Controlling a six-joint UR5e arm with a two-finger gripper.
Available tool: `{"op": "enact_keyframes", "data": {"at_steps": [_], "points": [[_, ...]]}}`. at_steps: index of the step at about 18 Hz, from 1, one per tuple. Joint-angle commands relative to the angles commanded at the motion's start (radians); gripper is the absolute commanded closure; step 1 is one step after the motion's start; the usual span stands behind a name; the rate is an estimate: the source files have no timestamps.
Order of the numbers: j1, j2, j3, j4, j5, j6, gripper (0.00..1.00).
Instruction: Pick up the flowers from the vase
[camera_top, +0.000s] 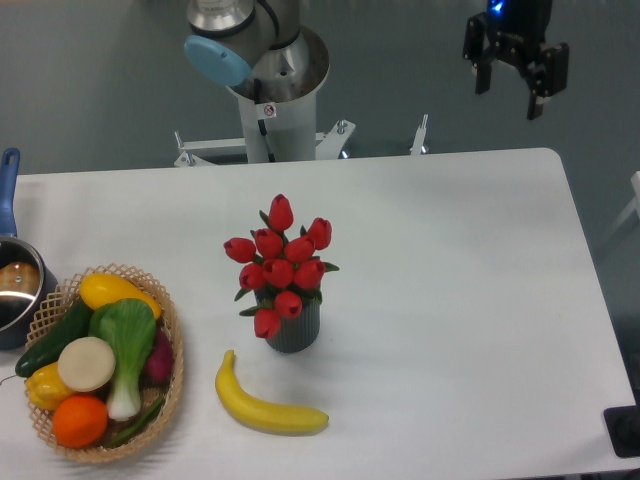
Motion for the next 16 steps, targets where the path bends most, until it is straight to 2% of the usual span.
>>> {"op": "enact_keyframes", "data": {"at_steps": [8, 16], "points": [[-0.012, -0.003, 0.0, -0.002, -0.038, -0.02, 0.0], [-0.009, -0.005, -0.047, 0.008, -0.227, -0.236, 0.0]]}}
